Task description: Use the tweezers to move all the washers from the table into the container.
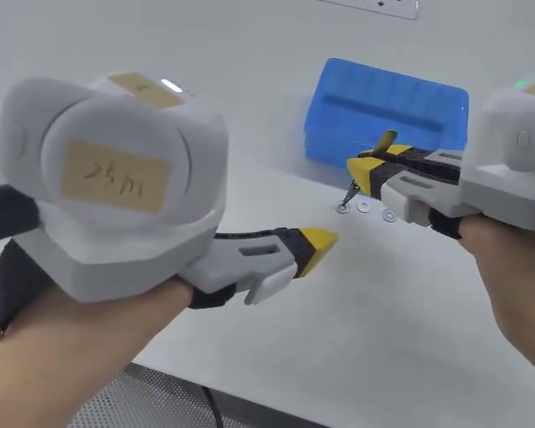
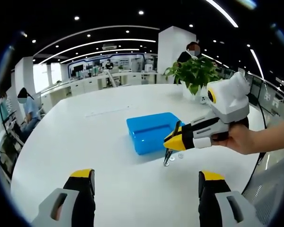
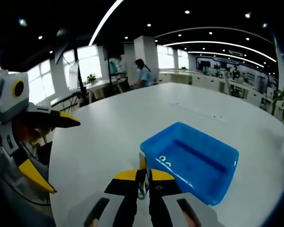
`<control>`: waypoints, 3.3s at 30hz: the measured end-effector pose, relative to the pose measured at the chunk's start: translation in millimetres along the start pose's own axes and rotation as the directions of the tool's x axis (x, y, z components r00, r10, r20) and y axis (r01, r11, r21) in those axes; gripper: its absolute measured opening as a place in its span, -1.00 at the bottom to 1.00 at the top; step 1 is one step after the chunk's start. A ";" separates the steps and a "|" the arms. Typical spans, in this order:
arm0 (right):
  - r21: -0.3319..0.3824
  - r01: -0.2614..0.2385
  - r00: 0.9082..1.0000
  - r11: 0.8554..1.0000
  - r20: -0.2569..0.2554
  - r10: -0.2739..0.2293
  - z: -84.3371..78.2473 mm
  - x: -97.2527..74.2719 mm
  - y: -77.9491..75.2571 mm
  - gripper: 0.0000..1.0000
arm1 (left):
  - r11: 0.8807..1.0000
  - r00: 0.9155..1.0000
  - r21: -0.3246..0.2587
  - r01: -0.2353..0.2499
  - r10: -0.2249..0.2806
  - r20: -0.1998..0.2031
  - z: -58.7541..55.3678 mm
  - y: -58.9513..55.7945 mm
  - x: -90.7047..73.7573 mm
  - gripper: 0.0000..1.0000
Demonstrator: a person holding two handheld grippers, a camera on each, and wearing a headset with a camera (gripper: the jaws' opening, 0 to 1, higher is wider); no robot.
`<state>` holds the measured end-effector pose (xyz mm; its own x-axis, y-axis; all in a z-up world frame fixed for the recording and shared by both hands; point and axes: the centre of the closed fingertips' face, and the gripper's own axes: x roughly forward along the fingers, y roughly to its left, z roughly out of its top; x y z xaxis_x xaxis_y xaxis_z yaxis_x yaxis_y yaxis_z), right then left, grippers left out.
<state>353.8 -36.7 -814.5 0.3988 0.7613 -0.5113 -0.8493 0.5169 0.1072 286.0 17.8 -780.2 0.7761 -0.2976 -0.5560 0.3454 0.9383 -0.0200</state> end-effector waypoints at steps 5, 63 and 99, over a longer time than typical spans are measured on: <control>-0.017 0.001 1.000 1.000 0.002 -0.001 -1.7 -1.7 1.7 -0.93 | 1.000 1.000 0.000 0.001 -0.001 -0.003 -1.1 0.0 0.3 0.85; 0.054 0.104 0.988 0.993 0.110 -0.109 54.5 2.3 -54.4 -0.93 | 1.000 1.000 -0.002 0.007 -0.007 -0.004 -1.6 -0.5 0.1 0.83; 0.003 0.046 0.999 0.999 -0.010 -0.046 7.4 -15.7 -15.6 -0.92 | 1.000 1.000 -0.004 0.015 -0.015 -0.004 -1.1 -3.6 0.6 0.82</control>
<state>363.3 -53.8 -801.9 0.4341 0.7326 -0.5242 -0.8291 0.5526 0.0857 284.6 14.5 -781.4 0.7686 -0.3106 -0.5593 0.3549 0.9344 -0.0312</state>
